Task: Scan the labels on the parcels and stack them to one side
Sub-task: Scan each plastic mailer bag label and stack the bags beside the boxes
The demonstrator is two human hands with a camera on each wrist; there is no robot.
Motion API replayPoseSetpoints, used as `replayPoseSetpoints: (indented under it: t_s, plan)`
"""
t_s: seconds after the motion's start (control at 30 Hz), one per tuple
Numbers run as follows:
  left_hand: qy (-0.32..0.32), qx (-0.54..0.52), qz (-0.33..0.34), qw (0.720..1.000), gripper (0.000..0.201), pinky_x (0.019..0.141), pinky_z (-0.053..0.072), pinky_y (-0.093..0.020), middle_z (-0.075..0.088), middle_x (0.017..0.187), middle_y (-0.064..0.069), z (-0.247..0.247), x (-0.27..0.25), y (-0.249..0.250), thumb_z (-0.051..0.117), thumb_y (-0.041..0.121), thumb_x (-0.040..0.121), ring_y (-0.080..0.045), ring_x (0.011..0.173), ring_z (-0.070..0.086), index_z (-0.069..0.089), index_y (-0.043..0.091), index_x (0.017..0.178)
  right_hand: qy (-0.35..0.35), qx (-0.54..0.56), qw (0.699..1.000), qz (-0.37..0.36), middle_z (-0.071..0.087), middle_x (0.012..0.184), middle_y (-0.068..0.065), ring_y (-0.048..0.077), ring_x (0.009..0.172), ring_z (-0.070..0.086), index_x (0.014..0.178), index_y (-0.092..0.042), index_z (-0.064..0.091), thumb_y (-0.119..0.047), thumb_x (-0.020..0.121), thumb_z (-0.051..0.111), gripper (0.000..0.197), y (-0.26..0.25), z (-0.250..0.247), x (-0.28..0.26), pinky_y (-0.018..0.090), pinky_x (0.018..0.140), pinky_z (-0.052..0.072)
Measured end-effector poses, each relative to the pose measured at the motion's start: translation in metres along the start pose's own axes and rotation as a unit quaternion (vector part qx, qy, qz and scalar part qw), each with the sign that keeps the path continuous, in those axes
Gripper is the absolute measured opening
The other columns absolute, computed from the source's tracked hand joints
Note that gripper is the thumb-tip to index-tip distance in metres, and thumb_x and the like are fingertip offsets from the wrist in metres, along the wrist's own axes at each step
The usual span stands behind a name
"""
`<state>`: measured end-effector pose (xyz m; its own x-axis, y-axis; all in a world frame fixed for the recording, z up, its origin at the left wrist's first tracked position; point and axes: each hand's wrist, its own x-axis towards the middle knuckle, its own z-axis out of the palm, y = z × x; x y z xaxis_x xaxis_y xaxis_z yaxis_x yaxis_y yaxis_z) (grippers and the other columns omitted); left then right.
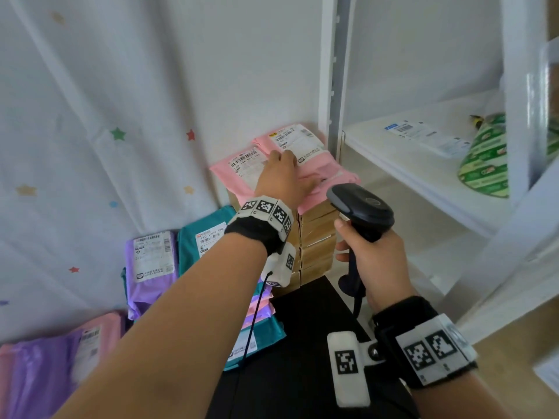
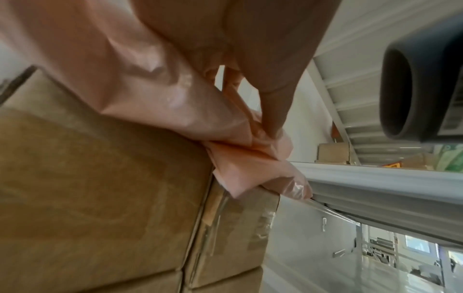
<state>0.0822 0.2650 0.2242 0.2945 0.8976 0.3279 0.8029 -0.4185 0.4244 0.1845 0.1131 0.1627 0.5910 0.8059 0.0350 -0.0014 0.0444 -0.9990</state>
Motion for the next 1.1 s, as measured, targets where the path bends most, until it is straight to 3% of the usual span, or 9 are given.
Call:
replayPoseSetpoints:
  t_s: [0.1,0.17,0.27,0.4,0.57,0.7,0.83,0.9,1.1]
  plan:
    - [-0.021,0.083,0.007,0.996,0.053,0.100,0.039,-0.043,0.057,0.106,-0.002,0.002,0.001,0.002,0.044,0.064,0.087,-0.024,0.101,0.053,0.058,0.016,0.104,-0.005,0.001,1.000,-0.001,0.073,0.071,-0.001,0.013,0.065,0.071,0.097,-0.018,0.070,-0.031,0.084,0.076,0.019,0.000,-0.001,-0.002,0.039,0.074,0.061]
    - [-0.023,0.107,0.004,0.994,0.055,0.106,0.034,-0.048,0.056,0.118,-0.003,-0.003,-0.001,0.001,0.039,0.064,0.090,-0.026,0.114,0.050,0.059,0.018,0.113,-0.008,0.005,1.000,-0.009,0.072,0.071,0.000,0.013,0.065,0.071,0.100,-0.015,0.070,-0.028,0.084,0.077,0.022,0.000,0.000,-0.005,0.037,0.071,0.062]
    - [0.023,0.045,0.008,0.999,0.046,0.112,0.029,-0.042,0.047,0.140,-0.003,-0.017,-0.012,-0.005,0.046,0.047,0.093,-0.025,0.130,0.040,0.053,0.022,0.131,-0.016,0.012,1.000,-0.017,0.072,0.072,-0.002,0.011,0.064,0.070,0.104,-0.017,0.070,-0.027,0.084,0.077,0.024,0.000,0.006,-0.010,0.032,0.067,0.062]
    - [0.128,-0.075,0.016,0.989,0.031,0.103,0.037,-0.033,0.054,0.132,-0.004,-0.039,-0.045,-0.022,0.056,0.024,0.089,-0.021,0.123,0.046,0.061,0.016,0.119,-0.049,0.003,0.998,-0.025,0.073,0.070,-0.005,0.009,0.062,0.070,0.091,-0.025,0.070,-0.033,0.081,0.078,0.015,0.005,0.022,-0.023,0.033,0.065,0.058]
    - [0.196,-0.052,-0.018,0.979,0.026,0.095,0.039,-0.032,0.060,0.118,-0.008,-0.060,-0.102,-0.079,0.057,0.010,0.086,-0.026,0.111,0.051,0.066,0.009,0.110,-0.087,0.002,0.996,-0.006,0.072,0.065,-0.001,0.013,0.059,0.069,0.083,-0.024,0.074,-0.063,0.056,0.077,0.047,0.019,0.063,-0.047,0.037,0.062,0.059]
    - [0.167,0.041,-0.079,0.982,0.028,0.094,0.037,-0.038,0.062,0.114,-0.012,-0.067,-0.154,-0.146,0.056,0.006,0.081,-0.033,0.108,0.053,0.067,0.006,0.107,-0.143,-0.001,0.990,-0.004,0.071,0.062,-0.001,0.011,0.054,0.066,0.083,-0.019,0.073,-0.061,0.057,0.078,0.050,0.035,0.106,-0.076,0.023,0.052,0.053]
    - [0.088,0.090,-0.150,0.981,0.029,0.095,0.037,-0.039,0.061,0.118,-0.011,-0.067,-0.216,-0.216,0.054,0.007,0.082,-0.031,0.111,0.051,0.067,0.006,0.108,-0.216,-0.025,0.976,0.010,0.064,0.052,0.000,0.011,0.047,0.060,0.075,-0.019,0.069,-0.038,0.076,0.080,0.022,0.052,0.151,-0.115,0.024,0.050,0.052]
    - [0.062,0.099,-0.189,0.975,0.029,0.093,0.037,-0.037,0.060,0.118,-0.009,-0.067,-0.248,-0.250,0.053,0.008,0.083,-0.030,0.110,0.050,0.068,0.008,0.107,-0.242,-0.047,0.969,0.021,0.060,0.048,0.000,0.012,0.044,0.056,0.070,-0.013,0.067,-0.029,0.081,0.078,0.022,0.062,0.175,-0.133,0.024,0.047,0.048]
    - [0.005,0.097,-0.332,0.938,0.035,0.103,0.036,-0.039,0.055,0.127,-0.006,-0.075,-0.336,-0.340,0.054,0.015,0.086,-0.027,0.119,0.047,0.061,0.014,0.120,-0.297,-0.122,0.943,0.081,0.059,0.046,-0.007,0.007,0.039,0.050,0.077,-0.013,0.067,-0.012,0.075,0.082,0.015,0.097,0.239,-0.189,0.023,0.042,0.047]
